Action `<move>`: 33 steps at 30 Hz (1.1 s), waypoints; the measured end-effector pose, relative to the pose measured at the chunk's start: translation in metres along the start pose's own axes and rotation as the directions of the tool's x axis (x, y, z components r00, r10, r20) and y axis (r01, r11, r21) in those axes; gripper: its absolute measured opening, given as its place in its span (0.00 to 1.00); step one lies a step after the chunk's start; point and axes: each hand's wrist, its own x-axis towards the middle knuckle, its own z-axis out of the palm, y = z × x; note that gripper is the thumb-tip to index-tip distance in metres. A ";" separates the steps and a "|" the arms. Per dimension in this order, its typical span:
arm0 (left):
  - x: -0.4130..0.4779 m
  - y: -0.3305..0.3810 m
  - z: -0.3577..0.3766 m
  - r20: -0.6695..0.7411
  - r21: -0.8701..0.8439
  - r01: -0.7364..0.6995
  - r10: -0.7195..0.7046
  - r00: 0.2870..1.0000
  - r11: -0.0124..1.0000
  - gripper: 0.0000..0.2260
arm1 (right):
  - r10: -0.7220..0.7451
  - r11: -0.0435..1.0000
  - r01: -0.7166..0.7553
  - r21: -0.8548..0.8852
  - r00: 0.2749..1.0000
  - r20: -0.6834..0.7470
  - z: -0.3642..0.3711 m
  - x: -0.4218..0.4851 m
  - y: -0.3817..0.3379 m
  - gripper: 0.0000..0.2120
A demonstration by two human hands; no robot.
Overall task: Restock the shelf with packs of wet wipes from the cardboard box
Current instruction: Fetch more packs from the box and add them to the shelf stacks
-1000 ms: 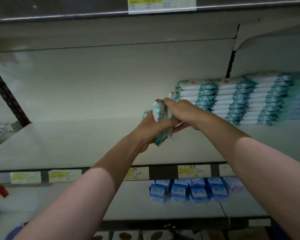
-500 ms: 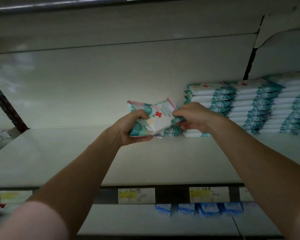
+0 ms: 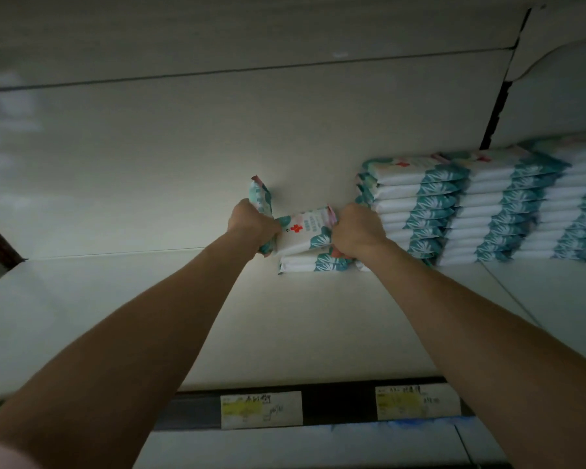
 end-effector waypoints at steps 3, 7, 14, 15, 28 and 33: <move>0.006 -0.006 0.009 -0.035 0.062 -0.058 0.060 0.998 0.996 0.23 | -0.062 0.975 0.045 -0.216 0.996 -0.071 0.005 0.001 -0.002 0.11; 0.009 -0.015 0.009 -0.094 0.081 -0.102 0.110 0.990 0.991 0.15 | -0.086 0.936 0.046 -0.350 0.991 -0.099 0.021 0.008 0.002 0.11; 0.006 -0.018 -0.007 -0.134 0.001 -0.142 0.141 0.981 0.990 0.14 | -0.166 0.867 0.113 -0.485 0.984 -0.067 0.025 0.010 0.004 0.13; 0.005 -0.018 -0.009 -0.142 -0.022 -0.138 0.134 0.981 0.990 0.14 | -0.187 0.845 0.137 -0.517 0.981 -0.045 0.022 0.009 0.003 0.12; -0.017 -0.006 -0.030 0.374 -0.447 0.267 -0.093 0.923 0.854 0.13 | -0.251 0.950 0.241 0.199 0.968 0.026 -0.010 0.011 -0.014 0.12; -0.021 0.005 -0.033 0.552 -0.392 0.306 -0.045 0.833 0.868 0.07 | -0.102 0.788 -0.058 0.613 0.969 0.223 -0.025 0.007 -0.023 0.07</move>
